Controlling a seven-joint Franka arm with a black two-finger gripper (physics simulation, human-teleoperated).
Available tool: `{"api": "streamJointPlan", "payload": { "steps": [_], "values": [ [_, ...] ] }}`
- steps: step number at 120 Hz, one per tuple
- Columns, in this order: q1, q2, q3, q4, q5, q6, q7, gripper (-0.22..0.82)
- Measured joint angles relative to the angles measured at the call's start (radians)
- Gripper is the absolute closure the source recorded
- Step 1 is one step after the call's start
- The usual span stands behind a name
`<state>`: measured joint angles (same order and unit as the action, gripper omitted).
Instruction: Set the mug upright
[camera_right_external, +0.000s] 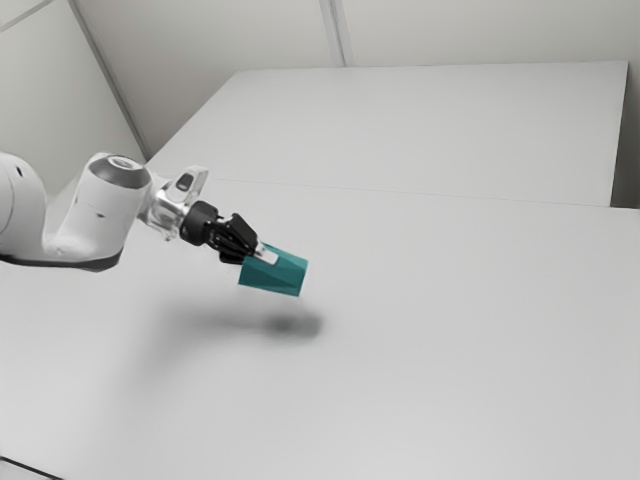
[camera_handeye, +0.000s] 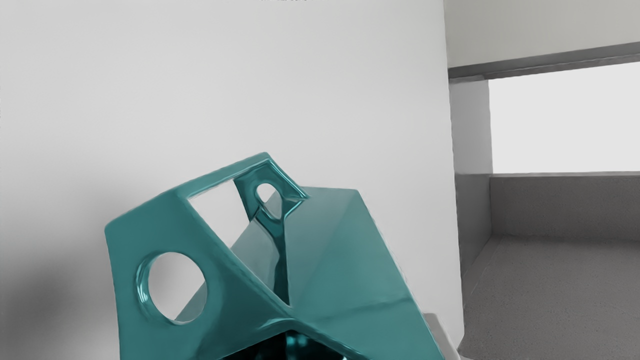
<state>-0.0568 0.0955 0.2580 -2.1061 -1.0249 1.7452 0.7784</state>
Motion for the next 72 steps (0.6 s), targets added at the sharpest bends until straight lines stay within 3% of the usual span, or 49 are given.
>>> {"api": "streamJointPlan", "payload": {
  "steps": [29,52,72],
  "values": [
    [-0.012,-0.062,-0.050,0.054,0.345,0.110,-0.044,0.78],
    [0.004,-0.062,-0.144,0.097,0.693,0.201,-0.116,0.78],
    [-0.053,-0.054,-0.171,0.096,0.864,0.277,-0.174,0.78]
  ]
}}
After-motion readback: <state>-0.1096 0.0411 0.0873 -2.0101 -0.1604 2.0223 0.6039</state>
